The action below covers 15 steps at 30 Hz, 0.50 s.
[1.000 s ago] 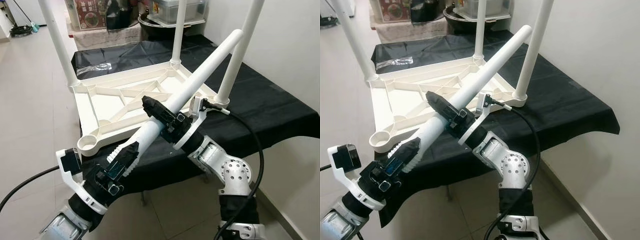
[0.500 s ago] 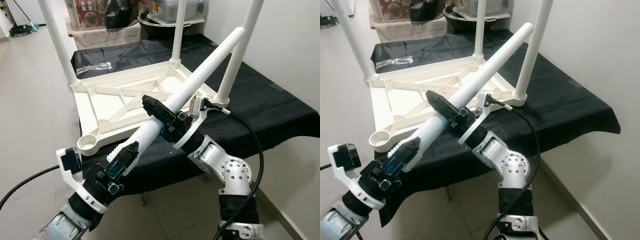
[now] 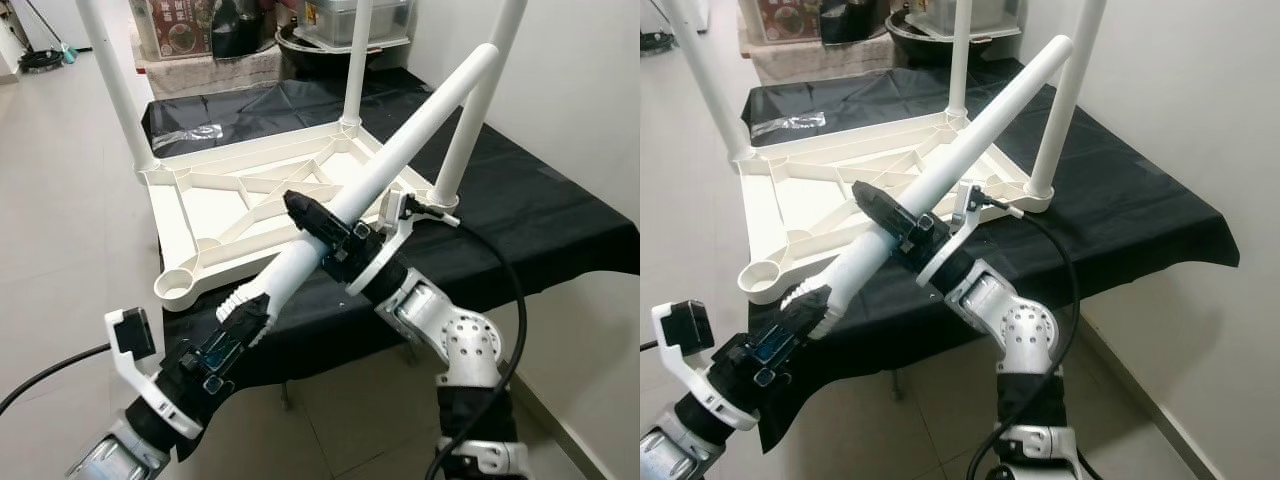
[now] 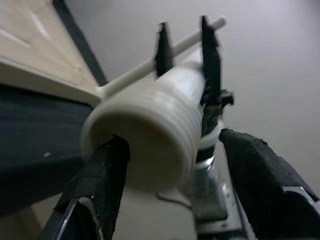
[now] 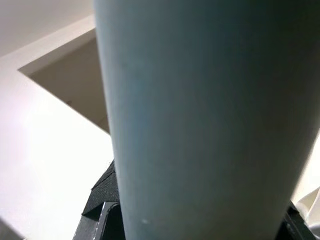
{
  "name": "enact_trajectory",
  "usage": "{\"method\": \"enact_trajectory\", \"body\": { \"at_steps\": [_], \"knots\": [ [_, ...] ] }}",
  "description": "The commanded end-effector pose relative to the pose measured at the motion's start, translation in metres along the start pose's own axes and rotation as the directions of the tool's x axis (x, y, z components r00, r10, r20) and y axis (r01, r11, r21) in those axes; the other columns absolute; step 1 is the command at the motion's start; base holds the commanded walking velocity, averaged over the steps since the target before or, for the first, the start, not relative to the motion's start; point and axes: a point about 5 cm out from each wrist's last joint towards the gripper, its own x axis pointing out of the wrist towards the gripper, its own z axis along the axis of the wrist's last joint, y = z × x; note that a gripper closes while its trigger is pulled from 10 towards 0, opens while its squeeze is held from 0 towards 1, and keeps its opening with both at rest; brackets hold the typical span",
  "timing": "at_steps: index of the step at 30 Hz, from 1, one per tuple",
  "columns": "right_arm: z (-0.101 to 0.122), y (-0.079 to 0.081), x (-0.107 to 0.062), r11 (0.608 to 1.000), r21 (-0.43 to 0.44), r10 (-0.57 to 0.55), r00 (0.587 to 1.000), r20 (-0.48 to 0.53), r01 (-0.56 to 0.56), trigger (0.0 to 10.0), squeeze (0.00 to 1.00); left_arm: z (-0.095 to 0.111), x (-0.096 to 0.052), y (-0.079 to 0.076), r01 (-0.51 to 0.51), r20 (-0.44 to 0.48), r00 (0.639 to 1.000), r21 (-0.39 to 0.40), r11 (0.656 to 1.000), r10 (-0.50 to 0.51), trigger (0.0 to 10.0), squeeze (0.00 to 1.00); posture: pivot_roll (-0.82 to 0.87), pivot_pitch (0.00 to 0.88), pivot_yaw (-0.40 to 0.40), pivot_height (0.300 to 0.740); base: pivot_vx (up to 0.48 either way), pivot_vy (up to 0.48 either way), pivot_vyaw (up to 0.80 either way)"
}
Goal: Building children table
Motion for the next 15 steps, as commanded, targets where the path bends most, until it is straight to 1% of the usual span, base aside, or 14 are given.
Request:
{"method": "enact_trajectory", "body": {
  "at_steps": [1, 3, 4, 6, 7, 8, 9, 10, 12, 13, 14, 15],
  "knots": [
    [0.01, 0.003, 0.005, 1.0, -0.024, 0.013, 0.999, 0.048, -0.012, 0.0, 0.0, -0.004, -0.007, 0.01, -0.062, -0.025, 0.998, -0.012, 0.998, 0.062, 10.0, 0.0, 0.02, 0.079, -0.008, 0.74, 0.0, 0.0, 0.0],
    [0.029, -0.002, 0.005, 0.997, -0.066, -0.024, 0.994, 0.104, 0.031, 0.0, 0.0, -0.011, -0.016, 0.013, -0.087, -0.032, 0.996, -0.031, 0.996, 0.086, 10.0, 0.0, 0.02, 0.068, -0.008, 0.74, 0.0, 0.0, 0.0],
    [0.035, -0.004, 0.005, 0.996, -0.079, -0.039, 0.991, 0.124, 0.049, 0.0, 0.0, -0.013, -0.019, 0.013, -0.09, -0.031, 0.996, -0.042, 0.995, 0.089, 10.0, 0.0, 0.02, 0.063, -0.008, 0.74, 0.0, 0.0, 0.0],
    [0.035, -0.004, 0.005, 0.996, -0.079, -0.039, 0.991, 0.124, 0.049, 0.0, 0.0, -0.013, -0.019, 0.013, -0.09, -0.031, 0.996, -0.042, 0.995, 0.089, 10.0, 0.0, 0.02, 0.063, -0.008, 0.74, 0.0, 0.0, 0.0],
    [0.045, -0.008, 0.003, 0.99, -0.112, -0.07, 0.986, 0.153, 0.088, 0.0, 0.0, -0.017, -0.021, 0.012, -0.09, -0.033, 0.996, -0.049, 0.995, 0.088, 10.0, 0.0, 0.02, 0.056, -0.009, 0.74, 0.0, 0.0, 0.0],
    [0.045, -0.008, 0.003, 0.99, -0.112, -0.07, 0.986, 0.153, 0.088, 0.0, 0.0, -0.017, -0.021, 0.012, -0.09, -0.033, 0.996, -0.049, 0.995, 0.088, 10.0, 0.0, 0.02, 0.056, -0.009, 0.74, 0.0, 0.0, 0.0],
    [0.052, -0.013, 0.001, 0.982, -0.137, -0.104, 0.978, 0.179, 0.13, 0.0, 0.0, -0.02, -0.021, 0.011, -0.087, -0.032, 0.996, -0.055, 0.995, 0.085, 10.0, 0.0, 0.02, 0.049, -0.011, 0.74, 0.0, 0.0, 0.0],
    [0.059, -0.018, -0.001, 0.96, -0.192, -0.165, 0.967, 0.195, 0.203, 10.0, 0.0, -0.023, -0.022, 0.009, -0.086, -0.032, 0.996, -0.05, 0.995, 0.085, 10.0, 0.0, 0.02, 0.046, -0.012, 0.74, 0.0, 0.0, 0.0],
    [0.059, -0.018, -0.001, 0.96, -0.192, -0.165, 0.967, 0.195, 0.203, 10.0, 0.0, -0.023, -0.022, 0.009, -0.086, -0.032, 0.996, -0.05, 0.995, 0.085, 10.0, 0.0, 0.02, 0.046, -0.012, 0.74, 0.0, 0.0, 0.0],
    [0.062, -0.024, -0.004, 0.889, -0.345, -0.248, 0.95, 0.191, 0.301, 10.0, 0.0, -0.027, -0.02, 0.009, -0.115, -0.046, 0.992, 0.008, 0.993, 0.115, 10.0, 0.0, 0.02, 0.039, -0.014, 0.74, 0.0, 0.0, 0.0],
    [0.062, -0.024, -0.004, 0.889, -0.345, -0.248, 0.95, 0.191, 0.301, 10.0, 0.0, -0.027, -0.02, 0.009, -0.115, -0.046, 0.992, 0.008, 0.993, 0.115, 10.0, 0.0, 0.02, 0.039, -0.014, 0.74, 0.0, 0.0, 0.0],
    [0.061, -0.027, -0.007, 0.766, -0.525, -0.319, 0.928, 0.191, 0.371, 10.0, 0.0, -0.029, -0.016, 0.01, -0.167, -0.033, 0.985, 0.076, 0.983, 0.17, 10.0, 0.0, 0.02, 0.037, -0.014, 0.74, 0.0, 0.0, 0.0]
  ]
}}
